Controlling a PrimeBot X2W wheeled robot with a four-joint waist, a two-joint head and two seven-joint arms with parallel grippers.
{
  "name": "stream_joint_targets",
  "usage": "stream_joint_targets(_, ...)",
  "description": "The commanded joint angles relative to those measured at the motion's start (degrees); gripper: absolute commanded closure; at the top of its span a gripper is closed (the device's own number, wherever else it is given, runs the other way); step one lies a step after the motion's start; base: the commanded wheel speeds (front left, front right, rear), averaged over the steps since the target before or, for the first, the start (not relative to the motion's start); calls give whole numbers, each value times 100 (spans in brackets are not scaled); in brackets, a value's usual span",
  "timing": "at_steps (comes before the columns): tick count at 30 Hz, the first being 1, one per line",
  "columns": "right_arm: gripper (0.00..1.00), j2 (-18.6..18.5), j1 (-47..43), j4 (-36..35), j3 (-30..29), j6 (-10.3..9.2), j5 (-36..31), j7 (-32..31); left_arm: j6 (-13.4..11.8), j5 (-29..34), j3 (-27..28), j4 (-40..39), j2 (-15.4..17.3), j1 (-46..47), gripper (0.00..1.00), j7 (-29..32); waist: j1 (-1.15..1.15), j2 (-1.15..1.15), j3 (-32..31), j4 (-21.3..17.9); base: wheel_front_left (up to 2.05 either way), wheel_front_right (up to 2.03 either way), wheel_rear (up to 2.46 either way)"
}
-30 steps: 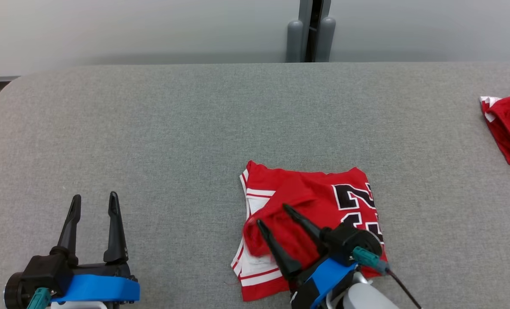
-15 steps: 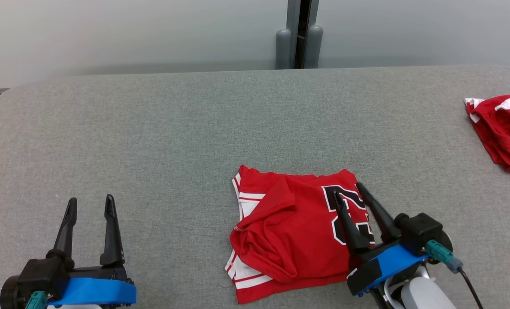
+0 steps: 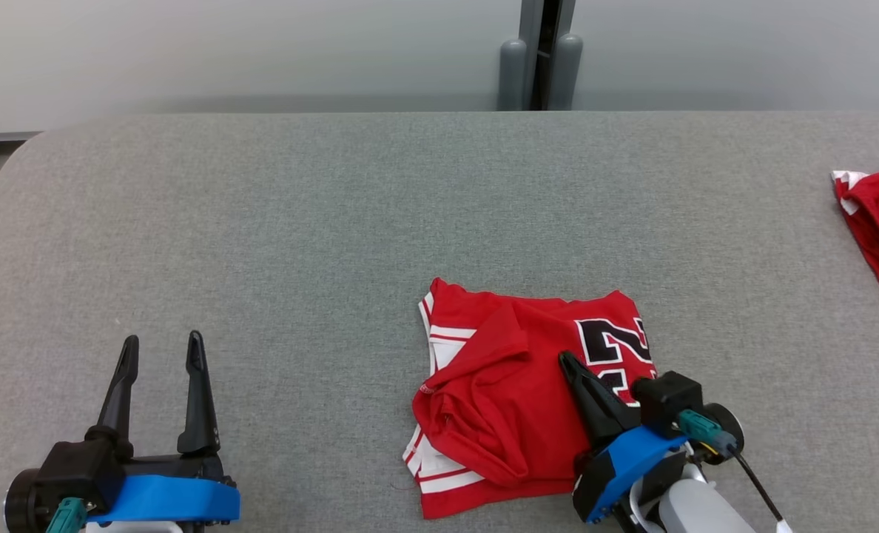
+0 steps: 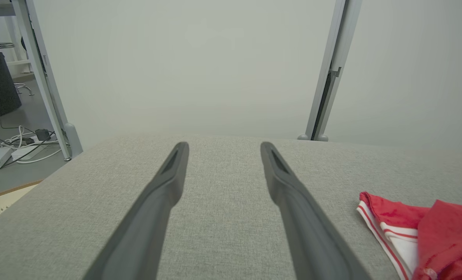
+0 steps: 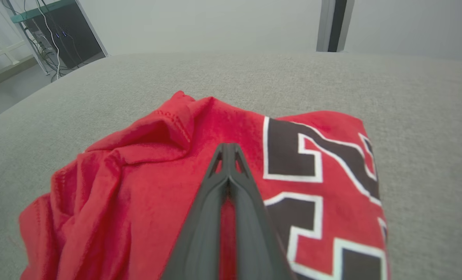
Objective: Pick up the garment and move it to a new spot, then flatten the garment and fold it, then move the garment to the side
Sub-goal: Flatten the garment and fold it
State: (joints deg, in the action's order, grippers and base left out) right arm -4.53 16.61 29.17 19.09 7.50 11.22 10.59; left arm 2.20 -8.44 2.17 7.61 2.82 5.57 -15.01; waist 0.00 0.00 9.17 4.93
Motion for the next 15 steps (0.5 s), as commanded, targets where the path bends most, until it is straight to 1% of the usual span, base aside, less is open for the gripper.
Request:
stream_joint_targets(1,100,38,141,130,37,-3,-39,30,0,-9,1,-15,19,65,0,-20,0,0,34,47,0,0,0)
stream_joint_targets(5,100,90,459,614,196,-3,-45,54,-2,-45,-45,-1,19,121,0,-20,0,0,107,163,0,0,0)
stream_joint_targets(6,100,90,459,614,196,-3,-45,54,-2,-45,-45,-1,19,121,0,-20,0,0,107,163,0,0,0)
stream_joint_targets(15,100,170,1240,1413,576,-3,187,262,-43,-112,-134,30,18,209,0,-21,0,0,215,435,0,0,0)
